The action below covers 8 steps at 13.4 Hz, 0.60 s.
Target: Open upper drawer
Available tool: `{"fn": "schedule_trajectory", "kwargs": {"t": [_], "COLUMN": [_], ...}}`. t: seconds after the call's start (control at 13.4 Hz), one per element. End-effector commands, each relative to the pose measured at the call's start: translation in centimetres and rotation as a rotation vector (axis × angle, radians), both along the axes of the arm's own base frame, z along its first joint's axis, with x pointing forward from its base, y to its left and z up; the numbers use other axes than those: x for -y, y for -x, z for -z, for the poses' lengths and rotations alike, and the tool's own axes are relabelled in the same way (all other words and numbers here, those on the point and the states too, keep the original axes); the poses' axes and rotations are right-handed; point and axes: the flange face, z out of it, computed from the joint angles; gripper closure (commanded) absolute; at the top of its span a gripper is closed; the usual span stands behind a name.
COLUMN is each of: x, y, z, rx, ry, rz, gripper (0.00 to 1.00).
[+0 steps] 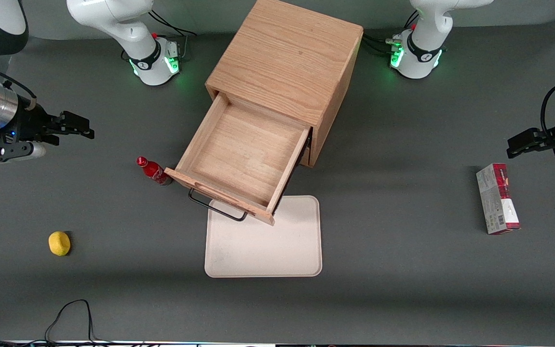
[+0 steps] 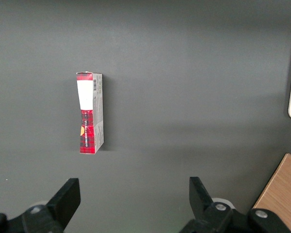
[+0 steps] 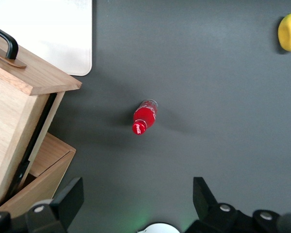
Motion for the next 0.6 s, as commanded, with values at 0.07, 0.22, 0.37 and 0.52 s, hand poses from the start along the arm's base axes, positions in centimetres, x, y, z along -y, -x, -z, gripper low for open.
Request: {"fn": "schedule_trajectory", "kwargs": {"t": [0.07, 0.22, 0.37, 0.52], "x": [1.7, -0.4, -1.3, -1.5], "y": [2.7, 2.5, 1.8, 1.0], "z": [-0.7, -1.6, -1.5, -2.0], "rx": [0.02, 0.029, 0.033, 0.038], "ry": [0.021, 0.024, 0.033, 0.03], "rz": [-0.017, -0.056, -0.04, -0.045], "gripper": [0.0, 0.0, 0.0, 0.0]}}
